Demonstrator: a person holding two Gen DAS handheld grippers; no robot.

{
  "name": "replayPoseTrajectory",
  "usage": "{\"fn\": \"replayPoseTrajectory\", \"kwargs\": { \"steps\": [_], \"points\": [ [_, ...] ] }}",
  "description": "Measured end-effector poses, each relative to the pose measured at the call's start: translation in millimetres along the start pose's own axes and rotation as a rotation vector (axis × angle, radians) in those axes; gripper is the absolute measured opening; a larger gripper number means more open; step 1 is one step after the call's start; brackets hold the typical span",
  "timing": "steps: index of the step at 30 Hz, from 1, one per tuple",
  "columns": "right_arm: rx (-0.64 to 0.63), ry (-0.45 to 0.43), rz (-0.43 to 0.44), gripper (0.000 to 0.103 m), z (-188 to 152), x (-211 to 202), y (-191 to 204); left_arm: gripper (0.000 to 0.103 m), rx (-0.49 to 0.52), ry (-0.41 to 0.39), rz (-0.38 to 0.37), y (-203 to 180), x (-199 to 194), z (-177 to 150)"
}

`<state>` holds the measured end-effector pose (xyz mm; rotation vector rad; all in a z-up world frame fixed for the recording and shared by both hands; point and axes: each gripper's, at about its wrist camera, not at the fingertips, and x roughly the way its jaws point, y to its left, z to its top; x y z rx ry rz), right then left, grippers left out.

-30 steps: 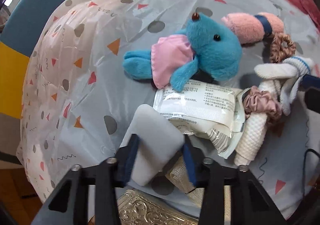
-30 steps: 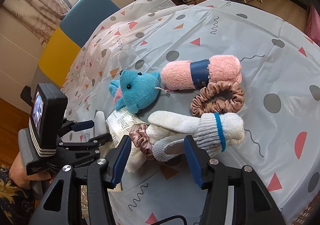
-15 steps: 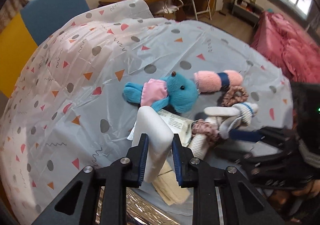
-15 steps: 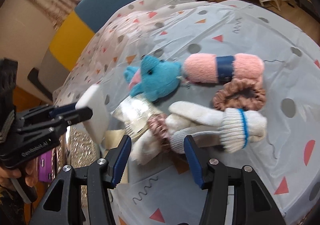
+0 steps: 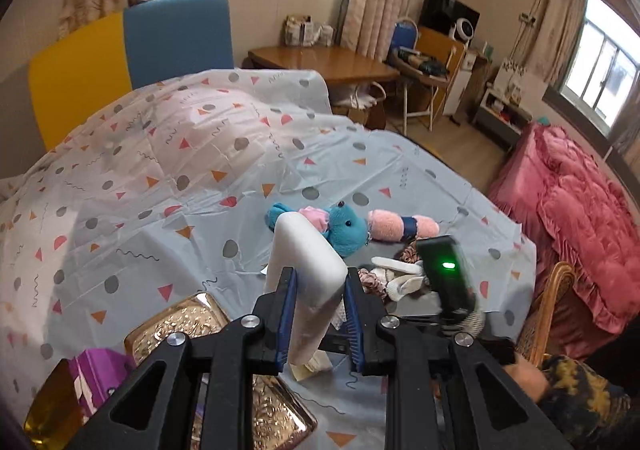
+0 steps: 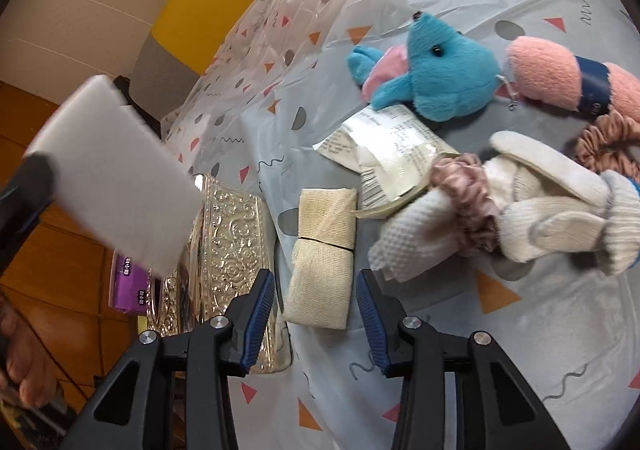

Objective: Organize soft objects
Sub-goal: 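Carry the white sponge into the gold tin while the right gripper grasps the beige rolled cloth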

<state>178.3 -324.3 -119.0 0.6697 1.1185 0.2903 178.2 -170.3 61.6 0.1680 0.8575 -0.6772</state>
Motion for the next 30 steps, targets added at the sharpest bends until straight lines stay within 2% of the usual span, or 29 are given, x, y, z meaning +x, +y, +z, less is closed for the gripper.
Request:
{"fn": "replayPoseTrajectory", "kwargs": {
  "steps": [4,7,11,15,17,20,25,30],
  "points": [
    [0.017,0.045,-0.038,0.043,10.4,24.3,3.8,0.024,-0.026,-0.034,-0.009,1.6,-22.1,-17.3],
    [0.007,0.048,-0.129,0.046,18.1,36.4,5.0,0.024,-0.056,-0.056,-0.020,6.1,-35.1,-30.2],
    [0.006,0.084,-0.187,0.050,21.8,51.8,1.5,0.024,-0.107,-0.089,-0.038,14.7,-53.7,-46.5],
    [-0.078,0.094,-0.251,0.050,21.2,61.3,14.0,0.024,-0.171,-0.131,-0.056,27.8,-75.0,-60.7],
    [-0.155,0.094,-0.334,0.036,17.2,64.2,21.4,0.024,-0.192,-0.156,-0.057,33.1,-87.3,-68.0],
    [-0.255,0.109,-0.377,0.033,8.5,64.8,26.8,0.024,-0.232,-0.195,-0.044,47.4,-110.7,-83.6],
    [-0.367,0.144,-0.415,0.033,-7.2,57.3,25.8,0.024,-0.358,-0.256,0.029,91.4,-153.9,-123.6],
    [-0.375,0.103,-0.382,0.033,-14.7,49.5,14.1,0.024,-0.554,-0.296,0.164,154.5,-197.6,-190.5]
  ]
}}
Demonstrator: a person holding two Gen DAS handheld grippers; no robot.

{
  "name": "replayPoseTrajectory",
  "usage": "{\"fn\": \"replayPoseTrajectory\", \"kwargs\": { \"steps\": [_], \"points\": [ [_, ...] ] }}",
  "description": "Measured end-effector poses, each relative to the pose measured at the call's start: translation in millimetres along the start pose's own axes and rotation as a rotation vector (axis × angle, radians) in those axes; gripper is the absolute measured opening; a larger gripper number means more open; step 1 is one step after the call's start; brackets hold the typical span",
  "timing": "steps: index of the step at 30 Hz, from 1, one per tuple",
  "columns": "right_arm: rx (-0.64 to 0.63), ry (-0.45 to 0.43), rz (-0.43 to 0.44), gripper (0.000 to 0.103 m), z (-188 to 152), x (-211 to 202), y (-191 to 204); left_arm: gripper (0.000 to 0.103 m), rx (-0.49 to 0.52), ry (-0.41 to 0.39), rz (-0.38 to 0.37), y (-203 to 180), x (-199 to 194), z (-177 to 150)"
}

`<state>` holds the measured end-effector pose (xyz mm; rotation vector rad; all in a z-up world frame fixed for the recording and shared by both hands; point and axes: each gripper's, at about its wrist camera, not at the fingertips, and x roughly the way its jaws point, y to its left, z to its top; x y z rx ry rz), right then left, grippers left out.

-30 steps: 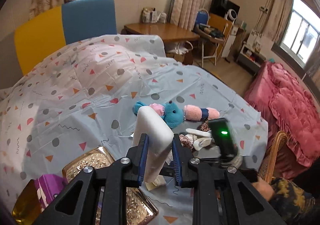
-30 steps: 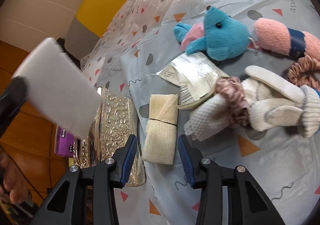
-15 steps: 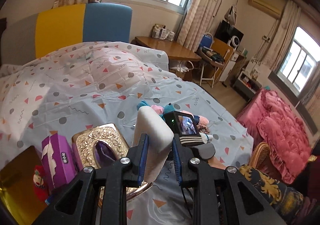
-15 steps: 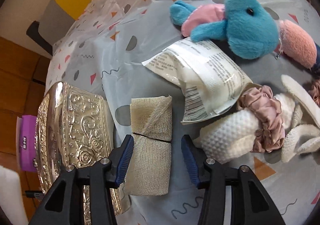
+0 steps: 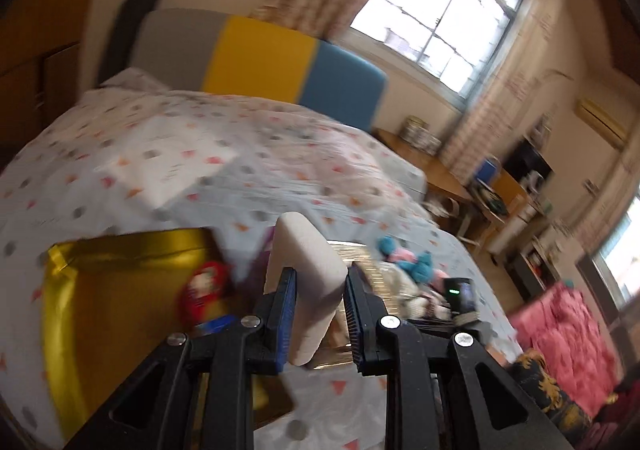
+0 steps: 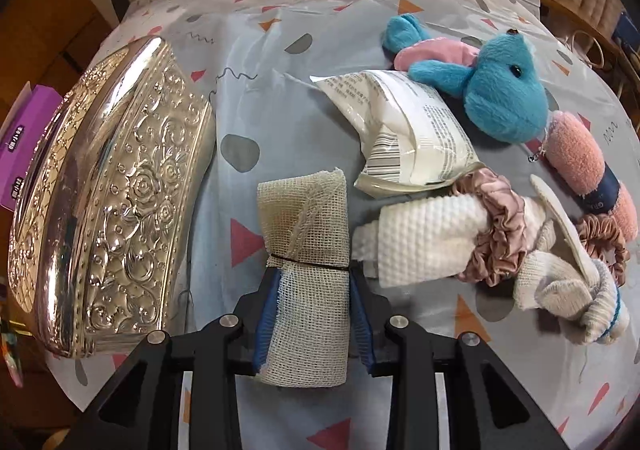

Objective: Organize soft objects
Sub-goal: 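Carry the white sponge into the gold tin while the right gripper grasps the beige rolled cloth, then open the left gripper over the tin and lift the beige cloth with the right gripper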

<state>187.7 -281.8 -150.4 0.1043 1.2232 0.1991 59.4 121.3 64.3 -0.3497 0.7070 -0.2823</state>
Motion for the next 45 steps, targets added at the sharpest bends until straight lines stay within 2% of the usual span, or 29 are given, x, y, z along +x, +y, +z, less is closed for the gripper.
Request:
{"fn": "replayPoseTrajectory", "kwargs": {
  "steps": [3,6,9,14,16,18,22,29,34,36,39,45],
  "points": [
    [0.005,-0.002,0.006,0.033,-2.3,-0.9,-5.4,0.024,-0.094,0.001,0.076,47.4,-11.7,-16.6],
    [-0.010,-0.010,0.002,0.033,-4.3,-1.4,-7.1,0.024,-0.167,0.048,0.153,82.6,-4.8,-40.7],
    [-0.021,-0.013,-0.004,0.033,-6.3,-3.4,0.7,0.024,-0.231,0.112,0.181,101.1,17.8,-57.3],
    [-0.028,-0.017,-0.006,0.033,-10.6,-6.2,4.7,0.026,-0.264,0.206,0.210,102.3,59.6,-66.8],
    [-0.027,-0.016,-0.003,0.033,-11.3,-6.2,5.1,0.034,-0.260,0.211,0.211,98.1,71.1,-63.9],
    [-0.025,-0.016,0.000,0.033,-9.6,-4.8,4.5,0.070,-0.280,0.231,0.200,95.5,82.9,-61.5],
    [-0.022,-0.016,0.003,0.033,-6.3,-0.5,4.5,0.073,-0.276,0.199,0.201,86.2,85.7,-60.6],
    [-0.027,-0.023,-0.001,0.033,-2.8,2.7,5.5,0.073,-0.198,0.141,0.365,76.7,64.5,-79.7],
    [-0.045,-0.029,-0.018,0.033,-0.5,3.7,10.7,0.074,-0.151,0.091,0.439,68.6,49.0,-93.5],
    [-0.051,-0.032,-0.025,0.033,-0.7,4.2,13.7,0.080,-0.130,0.063,0.473,63.0,41.5,-96.5],
    [-0.062,-0.037,-0.037,0.033,-1.3,4.4,18.6,0.084,-0.110,0.015,0.501,55.0,31.6,-98.3],
    [-0.083,-0.064,-0.084,0.031,-3.3,1.2,30.1,0.090,-0.075,-0.009,0.520,44.9,21.9,-100.3]
  ]
}}
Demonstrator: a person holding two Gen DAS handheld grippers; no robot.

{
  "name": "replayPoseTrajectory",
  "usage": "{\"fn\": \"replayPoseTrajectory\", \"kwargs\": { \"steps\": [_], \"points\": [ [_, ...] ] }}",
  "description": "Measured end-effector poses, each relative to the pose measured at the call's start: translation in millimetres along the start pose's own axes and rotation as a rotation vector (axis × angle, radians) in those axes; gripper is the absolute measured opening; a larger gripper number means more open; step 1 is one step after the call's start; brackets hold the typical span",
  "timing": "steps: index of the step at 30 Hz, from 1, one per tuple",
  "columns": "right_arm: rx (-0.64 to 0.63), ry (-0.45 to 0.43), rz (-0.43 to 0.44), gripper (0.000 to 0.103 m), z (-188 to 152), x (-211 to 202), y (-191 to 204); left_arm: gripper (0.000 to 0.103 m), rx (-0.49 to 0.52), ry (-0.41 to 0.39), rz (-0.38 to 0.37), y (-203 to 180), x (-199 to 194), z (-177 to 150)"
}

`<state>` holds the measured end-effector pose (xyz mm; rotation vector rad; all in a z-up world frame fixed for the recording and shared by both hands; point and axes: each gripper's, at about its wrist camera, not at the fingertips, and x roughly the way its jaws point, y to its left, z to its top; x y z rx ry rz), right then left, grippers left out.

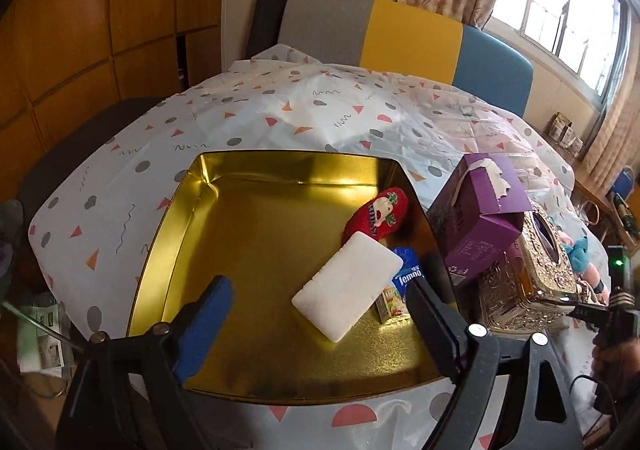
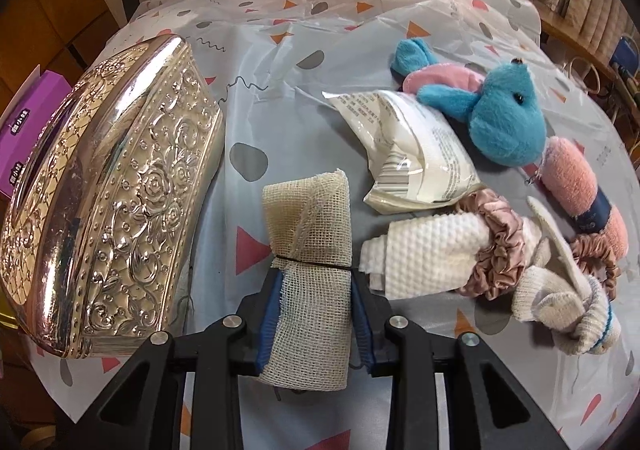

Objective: Organize soft objects
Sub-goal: 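Open the left gripper over the tin and lift the beige cloth with the right gripper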

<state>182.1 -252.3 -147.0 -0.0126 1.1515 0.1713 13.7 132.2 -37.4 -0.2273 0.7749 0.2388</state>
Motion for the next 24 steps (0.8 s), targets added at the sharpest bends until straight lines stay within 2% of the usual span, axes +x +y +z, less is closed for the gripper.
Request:
{"fn": "replayPoseTrajectory", "kwargs": {
  "steps": [9,14,24],
  "points": [
    [0.030,-0.002,-0.022,0.031,-1.0,-1.4,1.4,0.090,0.047,-0.014,0.014,-7.7,-7.7,-11.5],
    [0.082,-0.022,-0.038,0.029,-9.8,-18.5,-8.9,0.090,0.060,-0.022,0.005,-8.2,-8.2,-15.1],
    [0.202,-0.220,-0.006,0.028,-21.6,-88.8,-20.9,0.090,0.025,0.004,-0.010,-0.4,0.7,-18.9]
  ]
}}
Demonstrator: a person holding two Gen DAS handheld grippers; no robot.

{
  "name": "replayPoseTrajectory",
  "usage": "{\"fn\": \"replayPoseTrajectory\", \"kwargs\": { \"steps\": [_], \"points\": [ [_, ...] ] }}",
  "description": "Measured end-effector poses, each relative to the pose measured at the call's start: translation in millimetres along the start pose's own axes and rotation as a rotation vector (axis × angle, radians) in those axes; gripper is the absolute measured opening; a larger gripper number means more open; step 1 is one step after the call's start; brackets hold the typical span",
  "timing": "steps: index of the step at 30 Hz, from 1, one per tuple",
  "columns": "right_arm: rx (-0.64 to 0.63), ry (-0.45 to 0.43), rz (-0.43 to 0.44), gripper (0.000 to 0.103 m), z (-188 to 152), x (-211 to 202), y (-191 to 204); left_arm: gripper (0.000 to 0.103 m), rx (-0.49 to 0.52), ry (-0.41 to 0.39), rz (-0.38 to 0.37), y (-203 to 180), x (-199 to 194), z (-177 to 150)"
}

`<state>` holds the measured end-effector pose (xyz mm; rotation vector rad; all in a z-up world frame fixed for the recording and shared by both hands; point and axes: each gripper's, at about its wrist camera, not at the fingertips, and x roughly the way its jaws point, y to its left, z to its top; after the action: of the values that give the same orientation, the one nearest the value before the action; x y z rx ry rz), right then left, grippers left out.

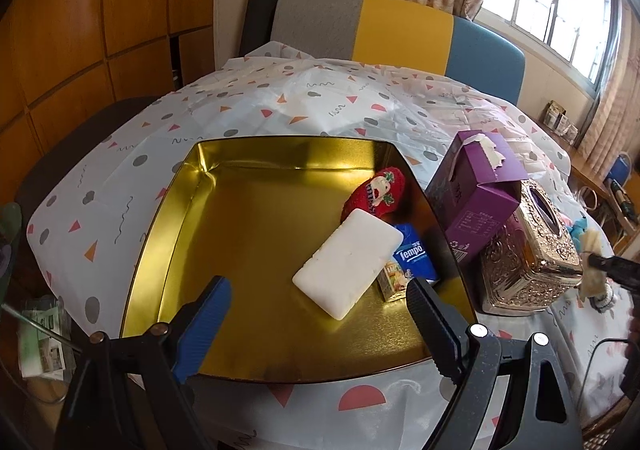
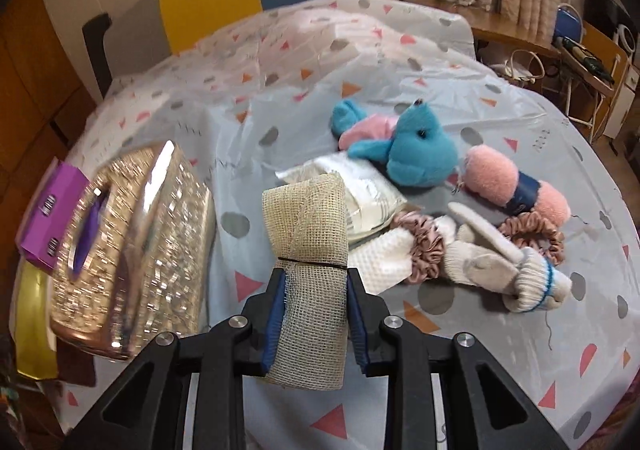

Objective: Organize soft objects
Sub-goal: 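Open the left gripper over the tin and lift the beige cloth with the right gripper, then carry the beige rolled cloth into the gold tin and open the right gripper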

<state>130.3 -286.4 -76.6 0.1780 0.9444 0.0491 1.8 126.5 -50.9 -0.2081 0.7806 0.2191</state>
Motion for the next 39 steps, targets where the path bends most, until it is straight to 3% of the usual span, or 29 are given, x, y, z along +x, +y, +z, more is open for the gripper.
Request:
{"fn": "replayPoseTrajectory", "kwargs": {
  "steps": [6,12,18,27,33,39],
  "points": [
    [-0.071,-0.123,0.125,0.028,9.9,-52.1,32.1,0.090,-0.034,-0.011,0.018,12.2,0.7,2.2],
    [-0.320,-0.234,0.331,0.028,5.2,-106.2,127.4,0.090,-0.075,-0.037,0.063,31.6,-4.4,6.3],
    [-0.557,-0.158,0.486,0.028,-28.0,-101.2,229.7,0.090,-0.107,-0.066,0.099,47.6,-11.6,10.2],
    [-0.702,0.020,0.484,0.028,-67.3,-22.0,313.2,0.090,-0.107,-0.092,0.110,55.9,-21.2,9.9],
    [-0.776,0.139,0.429,0.029,-92.8,21.5,328.3,0.090,-0.109,-0.082,0.114,57.5,-18.7,8.5],
    [-0.797,0.167,0.375,0.034,-104.3,39.4,330.3,0.090,-0.107,-0.076,0.109,56.5,-16.4,6.8]
  ]
}}
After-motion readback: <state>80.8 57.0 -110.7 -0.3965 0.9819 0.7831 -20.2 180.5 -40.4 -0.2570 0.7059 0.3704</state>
